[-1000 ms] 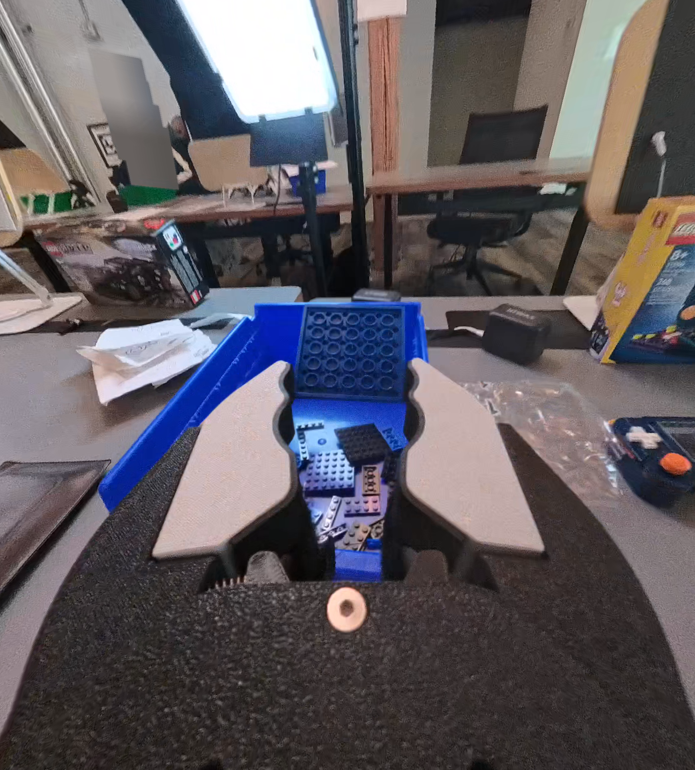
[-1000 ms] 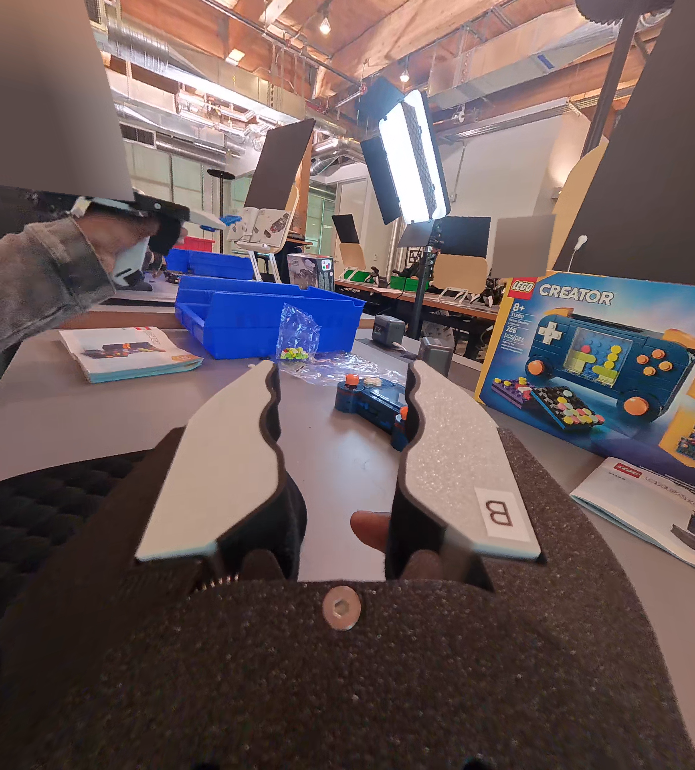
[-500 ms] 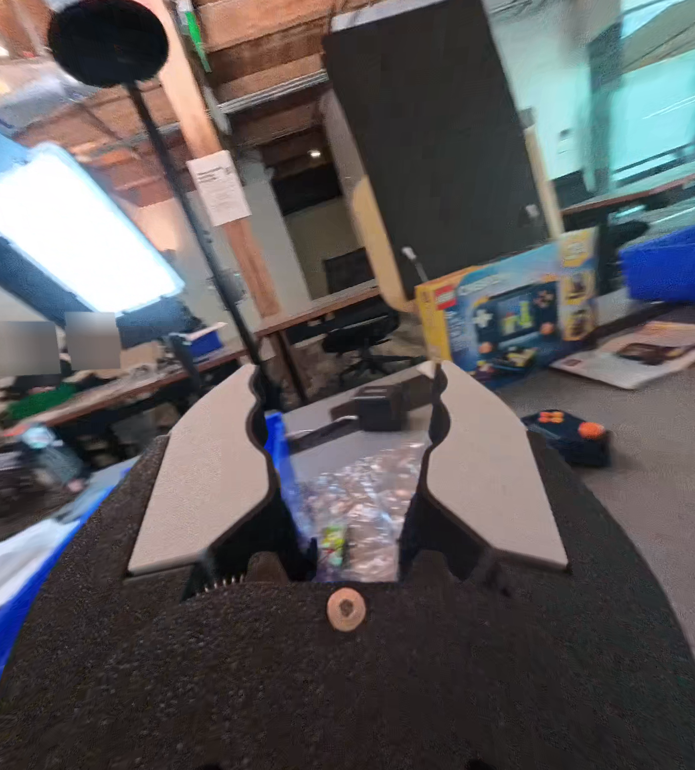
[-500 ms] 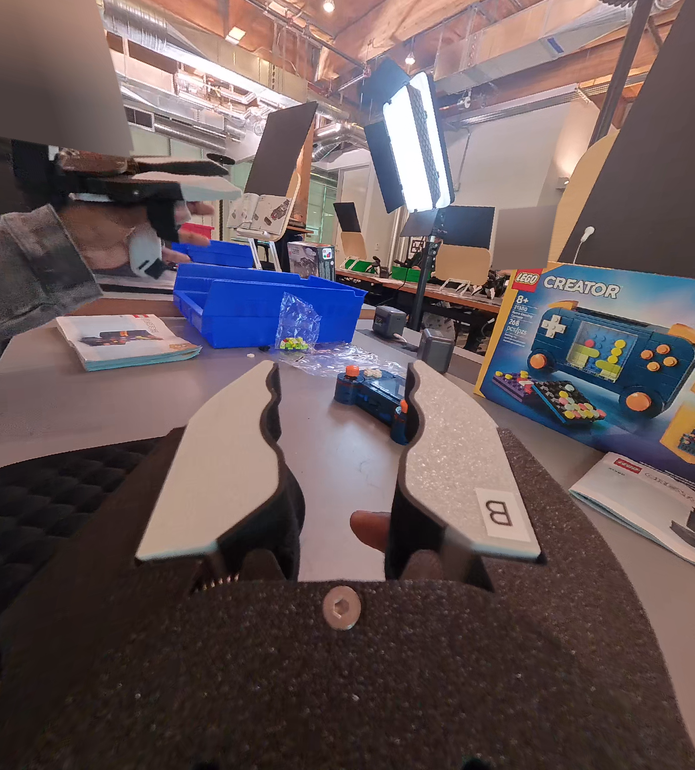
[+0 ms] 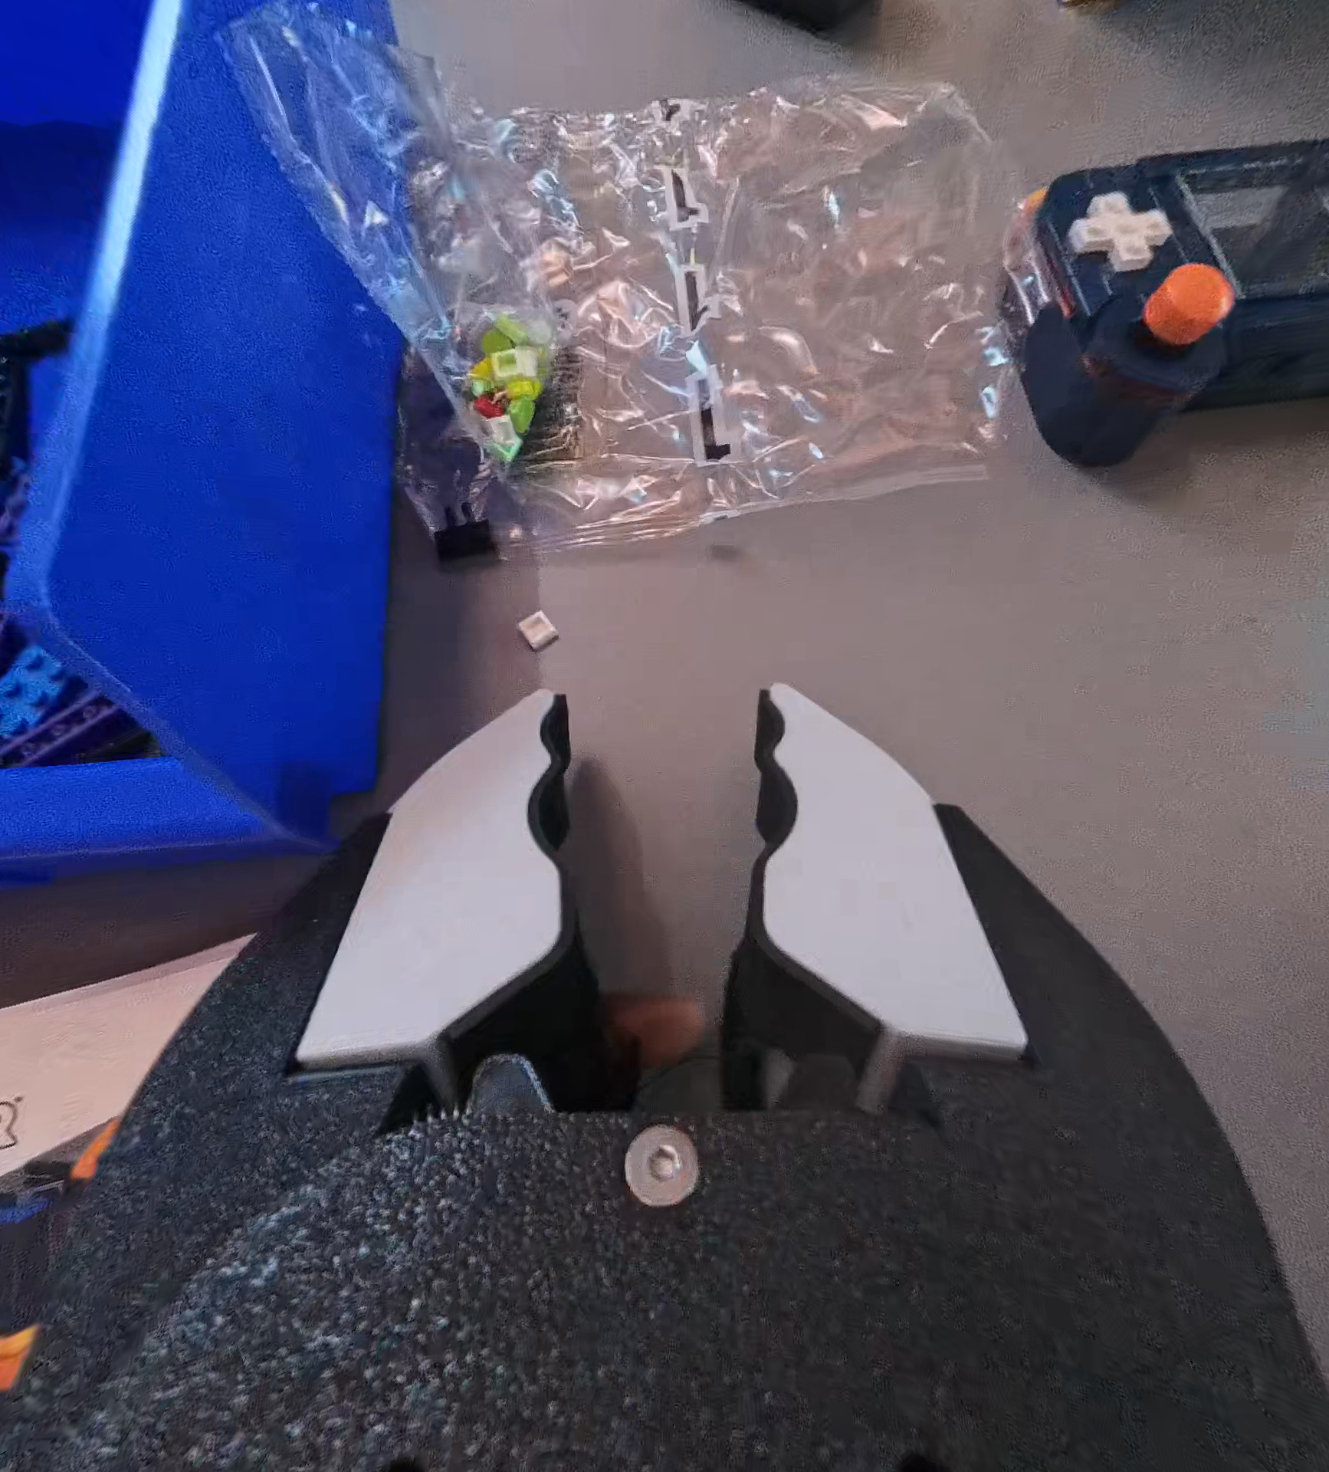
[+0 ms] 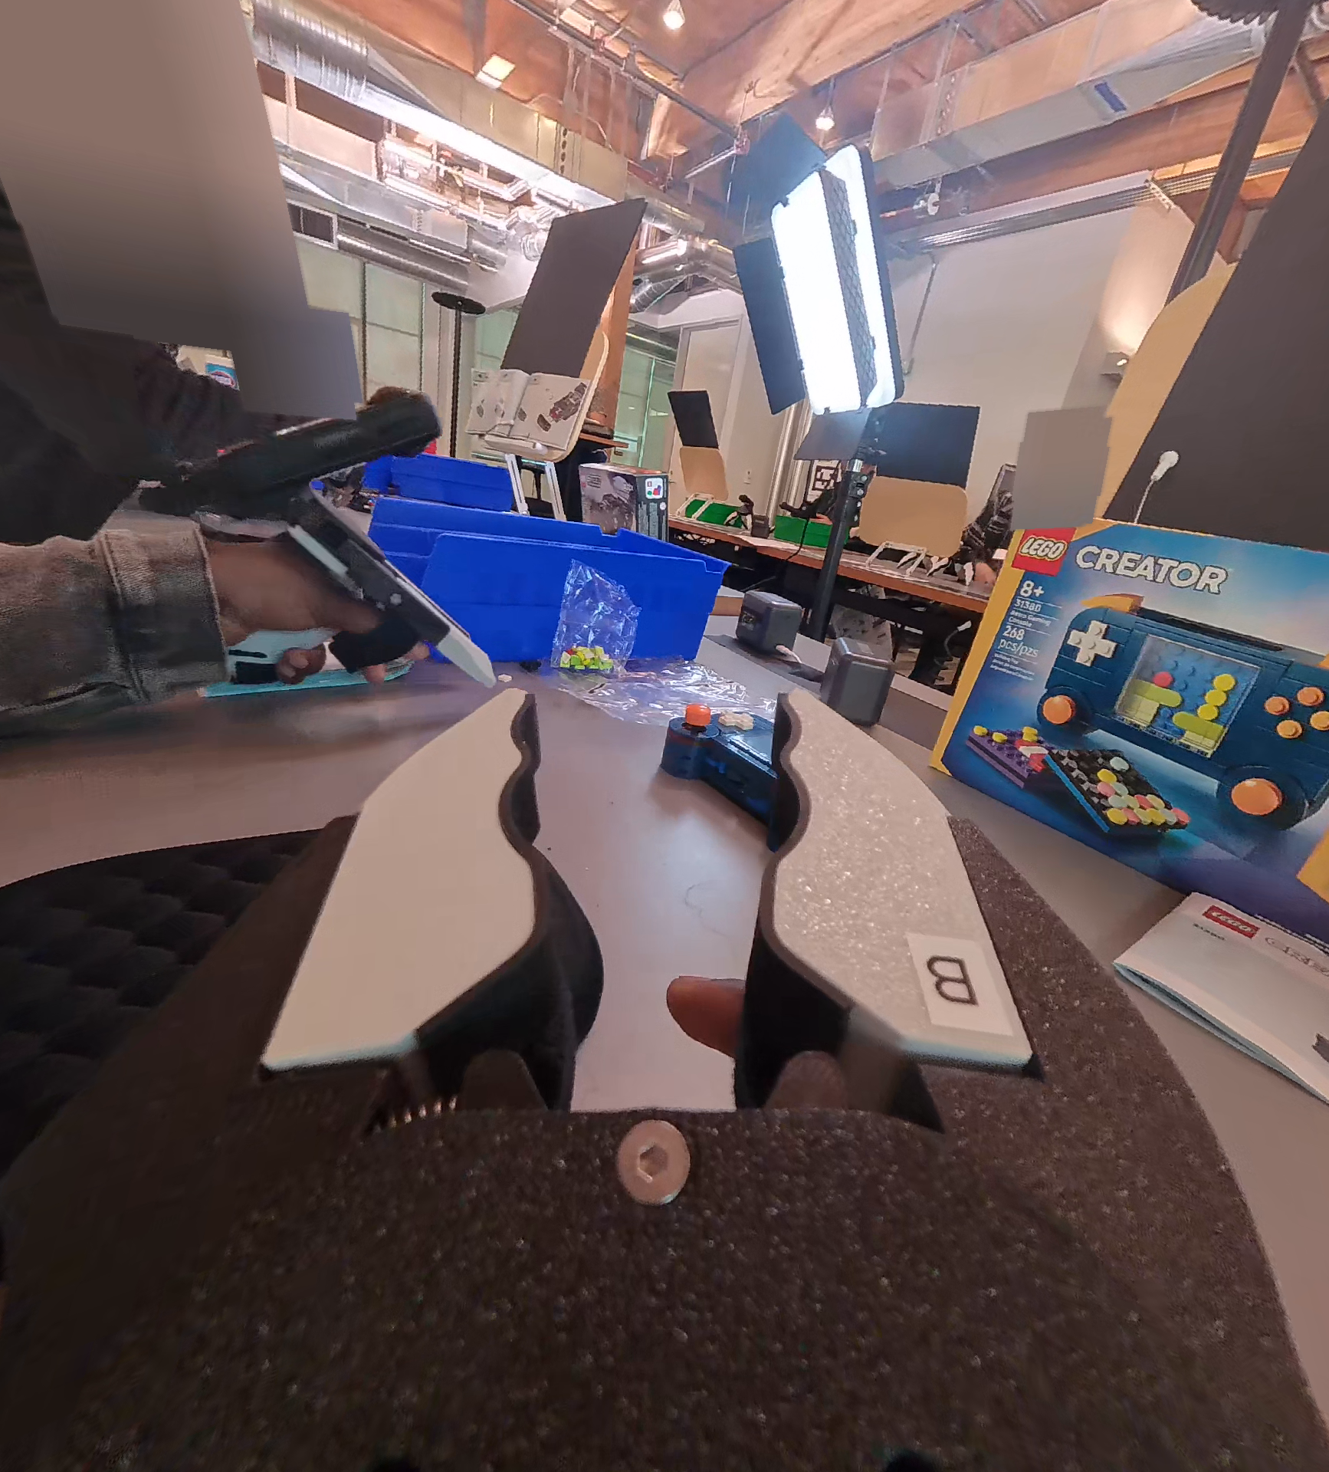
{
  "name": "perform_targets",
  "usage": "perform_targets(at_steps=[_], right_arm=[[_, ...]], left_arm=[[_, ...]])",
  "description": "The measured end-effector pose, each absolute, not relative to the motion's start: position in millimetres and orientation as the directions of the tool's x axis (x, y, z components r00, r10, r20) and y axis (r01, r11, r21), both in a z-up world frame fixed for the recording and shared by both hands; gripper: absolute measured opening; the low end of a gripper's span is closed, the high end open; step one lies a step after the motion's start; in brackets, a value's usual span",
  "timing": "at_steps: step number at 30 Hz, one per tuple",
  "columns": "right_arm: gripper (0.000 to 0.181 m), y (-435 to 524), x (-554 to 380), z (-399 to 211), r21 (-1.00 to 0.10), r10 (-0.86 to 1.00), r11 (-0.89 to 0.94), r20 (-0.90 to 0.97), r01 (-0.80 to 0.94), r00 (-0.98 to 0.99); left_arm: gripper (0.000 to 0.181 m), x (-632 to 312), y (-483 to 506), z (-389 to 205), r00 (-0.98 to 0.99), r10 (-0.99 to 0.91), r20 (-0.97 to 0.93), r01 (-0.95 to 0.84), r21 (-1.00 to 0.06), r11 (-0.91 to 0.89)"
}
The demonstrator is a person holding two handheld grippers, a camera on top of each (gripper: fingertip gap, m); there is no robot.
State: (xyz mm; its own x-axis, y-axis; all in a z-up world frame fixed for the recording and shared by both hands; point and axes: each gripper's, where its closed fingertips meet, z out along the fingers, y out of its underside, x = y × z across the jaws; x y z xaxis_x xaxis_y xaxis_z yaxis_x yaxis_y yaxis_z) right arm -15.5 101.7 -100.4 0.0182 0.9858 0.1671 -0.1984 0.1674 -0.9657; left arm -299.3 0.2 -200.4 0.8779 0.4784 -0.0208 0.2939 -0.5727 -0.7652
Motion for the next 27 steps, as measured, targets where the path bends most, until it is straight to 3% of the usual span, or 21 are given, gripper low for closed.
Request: perform_targets(at_steps=[7, 13, 17, 21, 23, 25, 27], right_arm=[[0.056, 104.1, -11.2, -100.9, -0.966, 0.987, 0.160, 0.162, -0.204, 0.005], [0.056, 106.3, -7.6, -97.8, -0.965, 0.992, 0.122, 0.126, -0.231, 0.001], [0.056, 106.4, -7.4, -98.6, -0.966, 0.992, 0.121, 0.125, -0.226, -0.001], [0.056, 107.3, -6.8, -99.0, -0.967, 0.992, 0.119, 0.122, -0.224, 0.001], [0.055, 108.6, -5.6, -98.4, -0.967, 0.993, 0.116, 0.118, -0.229, 0.006], [0.055, 109.4, -4.5, -97.2, -0.965, 0.993, 0.112, 0.114, -0.235, 0.007], [0.048, 105.8, -4.2, -94.0, -0.961, 0.993, 0.110, 0.117, -0.253, -0.010]], left_arm=[[0.030, -331.8, -1.0, -202.5, 0.802, 0.589, -0.097, 0.333, -0.746, -0.576], [0.027, -336.6, 6.6, -215.3, 0.787, 0.609, -0.102, 0.359, -0.726, -0.587], [0.010, -336.5, 11.4, -217.0, 0.803, 0.592, -0.073, 0.363, -0.728, -0.582], [0.007, -335.4, 12.2, -216.0, 0.822, 0.560, -0.101, 0.325, -0.725, -0.608], [0.006, -317.5, 27.1, -197.0, 0.869, 0.493, 0.043, 0.315, -0.817, -0.483], [0.006, -273.0, 50.5, -150.5, 0.891, 0.257, 0.373, 0.430, -0.877, -0.217], [0.006, -215.0, 61.6, -98.9, 0.722, -0.123, 0.681, 0.679, -0.731, -0.066]])
